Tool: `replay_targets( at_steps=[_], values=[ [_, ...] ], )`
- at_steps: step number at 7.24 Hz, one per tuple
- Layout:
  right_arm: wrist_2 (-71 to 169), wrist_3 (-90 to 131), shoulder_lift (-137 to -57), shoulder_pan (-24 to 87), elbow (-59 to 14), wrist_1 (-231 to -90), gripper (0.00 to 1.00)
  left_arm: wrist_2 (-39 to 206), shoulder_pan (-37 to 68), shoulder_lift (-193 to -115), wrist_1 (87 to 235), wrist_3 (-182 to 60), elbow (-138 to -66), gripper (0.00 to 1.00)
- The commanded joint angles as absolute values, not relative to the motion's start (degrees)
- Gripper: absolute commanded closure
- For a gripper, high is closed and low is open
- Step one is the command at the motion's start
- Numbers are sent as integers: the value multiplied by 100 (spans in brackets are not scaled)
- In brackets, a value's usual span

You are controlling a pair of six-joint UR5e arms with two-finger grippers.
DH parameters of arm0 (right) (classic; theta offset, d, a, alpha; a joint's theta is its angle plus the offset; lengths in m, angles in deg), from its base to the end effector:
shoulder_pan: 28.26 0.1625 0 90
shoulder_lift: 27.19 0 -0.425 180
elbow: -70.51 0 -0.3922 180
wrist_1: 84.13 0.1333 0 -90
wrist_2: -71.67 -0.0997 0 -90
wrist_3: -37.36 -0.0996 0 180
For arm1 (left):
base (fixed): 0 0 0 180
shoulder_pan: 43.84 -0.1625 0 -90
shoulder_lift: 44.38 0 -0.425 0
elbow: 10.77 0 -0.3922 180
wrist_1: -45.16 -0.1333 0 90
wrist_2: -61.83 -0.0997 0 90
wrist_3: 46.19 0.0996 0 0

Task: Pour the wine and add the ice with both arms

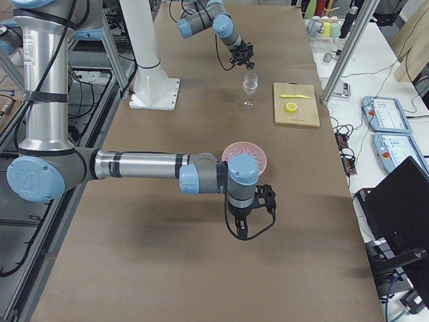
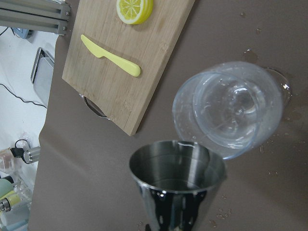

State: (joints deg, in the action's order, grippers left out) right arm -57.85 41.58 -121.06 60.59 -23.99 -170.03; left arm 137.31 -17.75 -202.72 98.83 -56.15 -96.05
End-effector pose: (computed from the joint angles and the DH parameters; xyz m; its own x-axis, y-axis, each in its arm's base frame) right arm 0.0605 -0.4705 0.6506 0.7666 -0.1411 0.6264 0.0766 0.9887 0.1289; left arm 0.5609 -0.4509 0.0080 0.6591 0.7389 0.1402 -0.6946 0.5266 0.4901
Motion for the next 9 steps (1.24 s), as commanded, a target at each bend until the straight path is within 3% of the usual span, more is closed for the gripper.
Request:
replay_targets(
  at_steps=[1, 5, 9],
  values=[
    [-5788, 4158, -12106, 6059, -2389, -17009, 0, 13750, -1782, -20241, 9930, -5638, -9637, 100],
    [-5788, 4158, -12097, 6059, -2398, -17000, 0, 13785, -1721, -20065, 10377, -5412, -10075, 100],
    [-5788, 4158, -12080, 6059, -2398, -17000, 0, 14953, -1045, -19162, 11886, -5419, -10629, 100]
  ],
)
